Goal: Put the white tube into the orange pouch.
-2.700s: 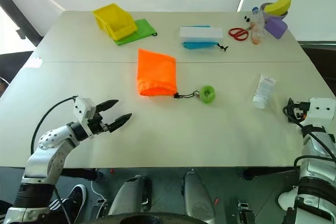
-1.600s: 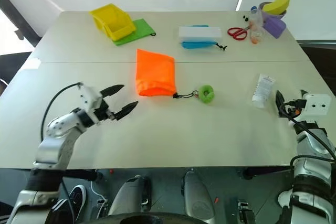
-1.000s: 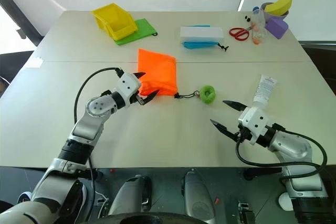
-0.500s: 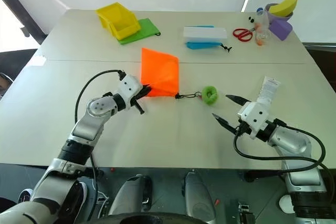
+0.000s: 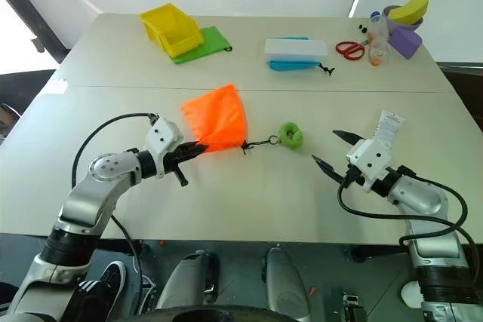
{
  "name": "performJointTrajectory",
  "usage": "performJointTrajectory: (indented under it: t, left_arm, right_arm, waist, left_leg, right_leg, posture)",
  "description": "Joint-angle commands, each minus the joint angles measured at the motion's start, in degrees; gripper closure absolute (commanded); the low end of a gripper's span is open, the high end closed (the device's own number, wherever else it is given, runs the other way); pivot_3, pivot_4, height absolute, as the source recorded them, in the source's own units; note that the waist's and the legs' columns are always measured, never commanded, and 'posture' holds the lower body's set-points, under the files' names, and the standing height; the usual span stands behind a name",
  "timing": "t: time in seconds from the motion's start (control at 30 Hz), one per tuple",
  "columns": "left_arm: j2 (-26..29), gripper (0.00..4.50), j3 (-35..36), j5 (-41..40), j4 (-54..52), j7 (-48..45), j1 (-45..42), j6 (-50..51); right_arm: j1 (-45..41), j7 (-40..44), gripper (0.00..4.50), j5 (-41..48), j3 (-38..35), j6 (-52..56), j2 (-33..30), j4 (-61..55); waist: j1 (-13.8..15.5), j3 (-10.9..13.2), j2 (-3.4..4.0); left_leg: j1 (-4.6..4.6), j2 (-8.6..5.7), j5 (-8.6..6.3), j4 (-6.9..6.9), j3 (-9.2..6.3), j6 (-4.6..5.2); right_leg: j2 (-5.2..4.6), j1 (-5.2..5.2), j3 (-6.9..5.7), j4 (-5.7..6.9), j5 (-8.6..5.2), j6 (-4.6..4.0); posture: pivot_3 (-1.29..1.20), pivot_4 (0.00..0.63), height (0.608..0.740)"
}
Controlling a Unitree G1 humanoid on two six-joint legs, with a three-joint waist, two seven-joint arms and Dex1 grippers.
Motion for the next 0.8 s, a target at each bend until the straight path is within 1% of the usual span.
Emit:
performJointTrajectory:
  t: [0.03,0.17,0.23,0.3,0.4,0.53,0.67,0.8]
  left_arm:
    - [-0.07,4.46,-0.86,-1.91,-5.06,0.46,0.93,3.48]
    - [-0.92,4.46,-1.17,-3.77,-7.12,0.73,1.45,5.63]
    - [-0.97,4.46,-1.28,-4.48,-7.43,0.43,1.49,5.86]
    - [-0.77,4.46,-1.38,-4.43,-7.27,0.46,1.42,4.9]
    - [-0.92,4.46,-0.43,-5.02,-6.11,0.71,0.88,4.32]
    - [-0.23,4.46,-0.01,-4.32,-4.53,0.65,0.68,1.33]
    - [-0.1,4.46,0.03,-4.44,-3.58,0.41,1.36,-0.61]
    - [-0.3,4.46,-0.24,-4.67,-3.34,0.73,2.11,-1.11]
  right_arm:
    - [-1.03,-2.34,0.6,-0.46,-2.94,0.45,-0.83,0.91]
    - [-2.1,-5.66,0.6,-1.31,-4.97,2.82,-1.48,3.79]
    - [-2.74,-6.71,0.6,-0.58,-6.32,4.74,-1.5,4.53]
    - [-2.93,-6.66,0.6,1.44,-7.41,8.95,-1.3,3.77]
    - [-3.83,-9.65,0.6,3.14,-8.92,19.95,-1.08,1.98]
    - [-6.17,-19.02,0.6,2.35,-11.04,33.53,0.48,-0.84]
    - [-9.36,-27.56,0.6,3.32,-12.31,47.91,3.96,-5.6]
    - [-11.99,-31.78,0.6,3.44,-12.42,57.47,5.7,-8.29]
  waist:
    - [-0.03,0.0,0.0]
    - [-0.12,0.0,0.0]
    - [-0.12,0.0,0.0]
    - [-0.11,0.0,0.0]
    - [-0.13,0.0,0.0]
    - [-0.08,0.0,0.01]
    - [-0.17,0.0,0.01]
    - [-0.13,-0.01,0.03]
  left_leg:
    - [0.01,0.0,0.0,0.0,0.0,0.0]
    - [0.01,-0.01,0.0,0.02,0.02,0.0]
    - [0.01,-0.01,0.0,0.02,0.02,0.0]
    - [0.01,-0.01,0.0,0.02,0.01,0.0]
    - [0.01,0.01,0.0,0.02,-0.01,0.0]
    - [0.01,-0.01,0.0,0.03,0.01,0.0]
    - [0.0,0.01,0.0,0.03,-0.02,0.0]
    - [-0.04,0.0,0.0,0.02,0.0,0.0]
  right_leg:
    - [0.0,0.0,0.0,0.0,0.0,0.0]
    - [-0.01,0.0,0.02,0.0,0.0,-0.01]
    - [-0.01,0.0,0.02,0.0,0.0,-0.01]
    - [0.01,0.0,0.02,0.01,0.0,-0.01]
    - [0.04,0.0,0.02,0.01,0.0,-0.01]
    - [-0.01,0.0,0.03,0.01,0.01,-0.03]
    - [0.02,-0.02,0.03,0.01,0.01,-0.03]
    - [-0.01,-0.07,0.03,0.01,0.01,-0.03]
  posture:
    - [0.0,0.15,0.74]
    - [0.0,0.15,0.74]
    - [0.0,0.15,0.74]
    - [0.0,0.15,0.74]
    - [0.0,0.15,0.74]
    - [0.0,0.15,0.74]
    - [0.0,0.15,0.74]
    - [0.0,0.15,0.74]
